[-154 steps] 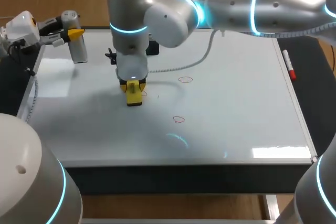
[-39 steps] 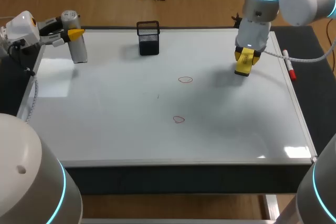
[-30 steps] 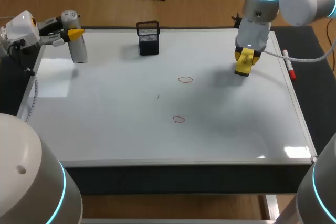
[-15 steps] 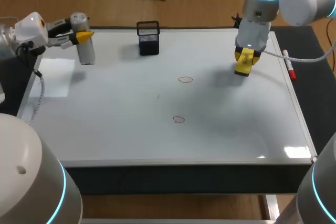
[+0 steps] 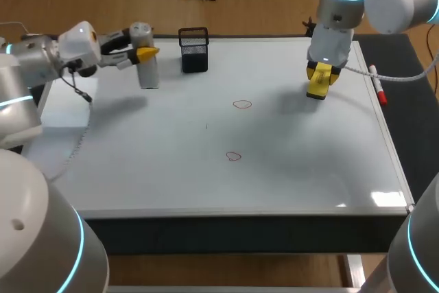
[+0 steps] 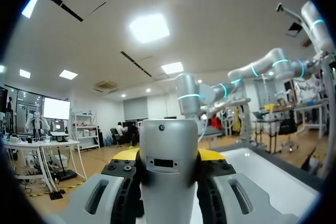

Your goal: Pick up the inspection probe, press it on each red-marked spot on the whiteboard one by one, put down the probe, pick up the eraser, and wipe off all the red marks.

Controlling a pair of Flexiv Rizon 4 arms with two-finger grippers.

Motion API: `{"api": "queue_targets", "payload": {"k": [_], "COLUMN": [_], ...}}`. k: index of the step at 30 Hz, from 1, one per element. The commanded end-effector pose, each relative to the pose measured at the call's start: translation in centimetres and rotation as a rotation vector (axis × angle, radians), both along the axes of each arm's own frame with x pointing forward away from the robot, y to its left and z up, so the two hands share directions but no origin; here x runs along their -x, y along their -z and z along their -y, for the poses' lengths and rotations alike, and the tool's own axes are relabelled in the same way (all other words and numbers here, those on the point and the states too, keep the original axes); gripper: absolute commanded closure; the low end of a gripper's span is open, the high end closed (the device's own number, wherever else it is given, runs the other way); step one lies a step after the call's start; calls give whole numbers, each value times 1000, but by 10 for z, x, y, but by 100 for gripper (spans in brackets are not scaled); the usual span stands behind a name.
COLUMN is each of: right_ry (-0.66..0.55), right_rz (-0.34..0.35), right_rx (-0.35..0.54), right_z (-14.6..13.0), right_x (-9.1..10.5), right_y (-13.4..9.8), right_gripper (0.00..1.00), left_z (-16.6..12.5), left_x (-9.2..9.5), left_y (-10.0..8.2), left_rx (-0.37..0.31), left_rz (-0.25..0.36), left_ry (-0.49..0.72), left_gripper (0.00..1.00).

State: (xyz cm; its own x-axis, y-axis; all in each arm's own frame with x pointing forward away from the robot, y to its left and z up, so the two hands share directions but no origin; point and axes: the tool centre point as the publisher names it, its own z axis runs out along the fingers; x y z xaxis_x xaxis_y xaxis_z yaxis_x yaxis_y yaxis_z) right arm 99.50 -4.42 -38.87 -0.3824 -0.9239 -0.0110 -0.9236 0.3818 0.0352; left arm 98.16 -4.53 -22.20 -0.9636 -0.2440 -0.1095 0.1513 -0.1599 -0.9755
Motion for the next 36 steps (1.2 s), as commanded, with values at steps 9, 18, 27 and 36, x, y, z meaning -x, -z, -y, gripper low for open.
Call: {"api": "queue_targets", "payload": {"k": [9, 18, 27, 36], "right_ry": [-2, -2, -2, -2], "right_rz": [-1, -1, -1, -1], "right_rx": [3, 3, 3, 3], "right_z": [0, 0, 0, 0], "right_x": [-1, -1, -1, -1], "right_y": [-1, -1, -1, -1], "right_gripper": [100, 100, 100, 100], "left_z": [66, 108, 154, 181], "left_x": [7, 8, 2, 1], "left_y": [1, 4, 13, 20], "left_rx": [23, 49, 53, 62], "left_rz": [3, 10, 0, -8], "left_ry": [-9, 24, 66, 100], "left_gripper": [100, 100, 100, 100]}}
